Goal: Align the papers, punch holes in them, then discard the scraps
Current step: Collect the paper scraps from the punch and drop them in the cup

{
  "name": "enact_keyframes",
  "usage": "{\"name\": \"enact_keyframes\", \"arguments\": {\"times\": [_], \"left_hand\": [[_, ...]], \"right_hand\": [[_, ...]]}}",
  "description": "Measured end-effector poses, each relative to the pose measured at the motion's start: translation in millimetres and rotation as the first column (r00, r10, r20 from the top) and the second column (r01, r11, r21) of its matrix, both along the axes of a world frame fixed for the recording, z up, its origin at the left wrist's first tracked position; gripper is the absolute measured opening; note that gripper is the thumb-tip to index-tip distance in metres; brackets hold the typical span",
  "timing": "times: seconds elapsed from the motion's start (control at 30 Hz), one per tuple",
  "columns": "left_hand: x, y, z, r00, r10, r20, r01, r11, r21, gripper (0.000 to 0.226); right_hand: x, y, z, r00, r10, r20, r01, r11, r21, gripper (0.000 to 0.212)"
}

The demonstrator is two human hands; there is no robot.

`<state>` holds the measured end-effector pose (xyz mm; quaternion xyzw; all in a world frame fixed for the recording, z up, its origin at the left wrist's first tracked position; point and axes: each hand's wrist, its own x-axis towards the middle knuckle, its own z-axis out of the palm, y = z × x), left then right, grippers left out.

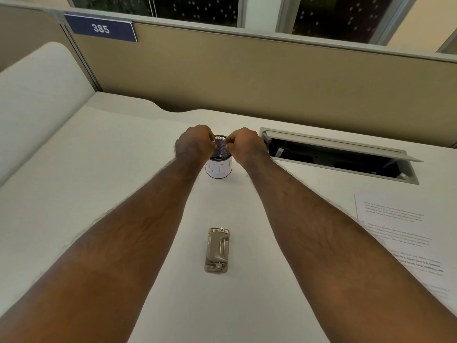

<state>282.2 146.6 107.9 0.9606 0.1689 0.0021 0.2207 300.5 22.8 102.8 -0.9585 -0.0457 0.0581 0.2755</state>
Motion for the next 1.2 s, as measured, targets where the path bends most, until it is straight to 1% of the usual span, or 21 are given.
{"name": "enact_keyframes", "arguments": {"times": [0.07,0.13,0.23,0.27,0.33,0.47,0.5,0.57,0.63,0.7,0.73,0.8,0.87,0.93,1.03,1.1,1.2], "left_hand": [[1,3,-1,1.0,-0.025,-0.007,0.025,0.999,0.027,0.012],[1,5,0,0.999,-0.052,-0.011,0.052,0.997,0.051,0.012],[0,6,1,0.994,-0.102,-0.036,0.104,0.992,0.072,0.026],[0,6,2,0.991,-0.125,-0.053,0.129,0.988,0.082,0.031],[-1,4,3,0.988,-0.144,-0.06,0.15,0.984,0.099,0.032],[1,1,6,0.995,-0.101,-0.028,0.103,0.99,0.101,0.016],[1,1,6,0.996,-0.088,-0.023,0.09,0.991,0.104,0.016],[-1,0,7,0.997,-0.072,-0.006,0.072,0.991,0.112,0.027],[-7,-1,5,0.996,-0.069,0.061,0.065,0.996,0.066,0.036],[-19,-1,-1,0.978,-0.088,0.189,0.091,0.996,-0.007,0.036],[-28,0,-5,0.962,-0.111,0.248,0.116,0.993,-0.007,0.034],[-48,0,-20,0.929,-0.164,0.332,0.155,0.986,0.054,0.033],[-70,3,-40,0.911,-0.191,0.366,0.165,0.981,0.102,0.033],[-91,6,-64,0.921,-0.192,0.338,0.156,0.979,0.131,0.038],[-120,12,-96,0.964,-0.174,0.203,0.146,0.978,0.146,0.047],[-135,16,-113,0.975,-0.172,0.14,0.149,0.976,0.158,0.052],[-150,24,-134,0.987,-0.158,0.014,0.154,0.975,0.163,0.057]], "right_hand": [[1,0,1,1.0,-0.006,0.01,0.005,1.0,0.011,0.011],[1,2,1,1.0,0.003,0.008,-0.003,1.0,0.021,0.011],[1,3,1,0.999,0.038,-0.027,-0.037,0.998,0.051,0.023],[0,2,1,0.998,0.046,-0.032,-0.044,0.997,0.058,0.025],[-1,0,0,0.999,0.049,-0.024,-0.047,0.997,0.062,0.024],[-3,-4,-1,0.999,0.048,-0.025,-0.045,0.994,0.103,0.02],[-4,-6,0,0.999,0.047,-0.023,-0.044,0.992,0.12,0.019],[-8,-11,3,0.999,0.042,0.001,-0.041,0.985,0.167,0.017],[-15,-19,4,0.998,0.033,0.052,-0.045,0.963,0.265,0.017],[-26,-31,3,0.995,-0.012,0.099,-0.028,0.923,0.384,0.017],[-33,-39,1,0.993,-0.049,0.111,-0.004,0.902,0.432,0.017],[-50,-60,-8,0.987,-0.126,0.104,0.059,0.869,0.492,0.017],[-72,-85,-19,0.977,-0.2,0.081,0.133,0.854,0.502,0.018],[-98,-112,-33,0.96,-0.275,0.057,0.217,0.855,0.47,0.018],[-141,-149,-57,0.944,-0.326,0.04,0.289,0.882,0.373,0.019],[-171,-165,-76,0.943,-0.332,0.018,0.312,0.903,0.296,0.019],[-207,-178,-102,0.952,-0.299,-0.06,0.305,0.93,0.203,0.021]]}}
